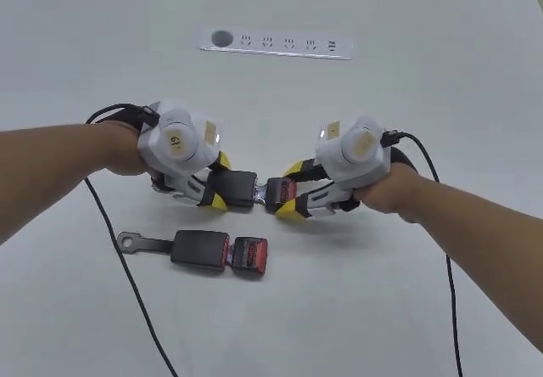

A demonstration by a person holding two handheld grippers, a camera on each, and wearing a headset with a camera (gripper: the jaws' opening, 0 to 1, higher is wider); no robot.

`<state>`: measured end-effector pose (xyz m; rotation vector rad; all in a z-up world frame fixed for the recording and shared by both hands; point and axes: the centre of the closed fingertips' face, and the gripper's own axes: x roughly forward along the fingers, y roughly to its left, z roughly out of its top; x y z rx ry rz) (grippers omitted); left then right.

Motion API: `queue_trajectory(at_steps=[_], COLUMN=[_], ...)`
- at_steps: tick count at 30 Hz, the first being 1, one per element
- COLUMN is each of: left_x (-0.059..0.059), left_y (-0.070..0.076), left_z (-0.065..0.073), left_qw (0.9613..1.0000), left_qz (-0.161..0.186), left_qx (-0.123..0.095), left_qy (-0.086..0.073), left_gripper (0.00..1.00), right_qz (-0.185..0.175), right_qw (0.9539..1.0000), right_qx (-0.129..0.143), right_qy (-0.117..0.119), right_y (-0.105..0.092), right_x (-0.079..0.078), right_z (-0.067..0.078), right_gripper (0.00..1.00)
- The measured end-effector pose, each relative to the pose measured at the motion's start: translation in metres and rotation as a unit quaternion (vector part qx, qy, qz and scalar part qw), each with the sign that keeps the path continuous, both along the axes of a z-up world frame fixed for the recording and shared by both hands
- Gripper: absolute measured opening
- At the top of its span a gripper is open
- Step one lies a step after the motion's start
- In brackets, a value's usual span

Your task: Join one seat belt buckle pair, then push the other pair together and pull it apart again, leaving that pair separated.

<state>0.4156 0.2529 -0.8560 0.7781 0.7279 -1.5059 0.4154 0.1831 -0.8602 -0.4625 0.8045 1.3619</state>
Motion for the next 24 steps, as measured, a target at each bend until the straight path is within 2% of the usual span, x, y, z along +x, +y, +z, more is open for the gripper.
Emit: queue_trajectory(at_steps=[12,24], left_x=[-0.001,0.0], left_y=[0.0,-0.001], left_z=[0.001,0.001], left_qw=[1.0,0.9999], left_qz=[0.002,0.015], left_qx=[0.0,-0.007], left_qy=[0.001,0.003], left_gripper=[0.34,0.34], right_qz=[0.005,-0.012], right_qw=[1.0,0.9999], right_qx=[-0.004,-0.003], right_qy=[0.001,0.002], right_y=[-0.018,-0.04], right_x=[-0.001,-0.005], right_z=[-0.001,0.003], right_gripper=[0.34,0.34])
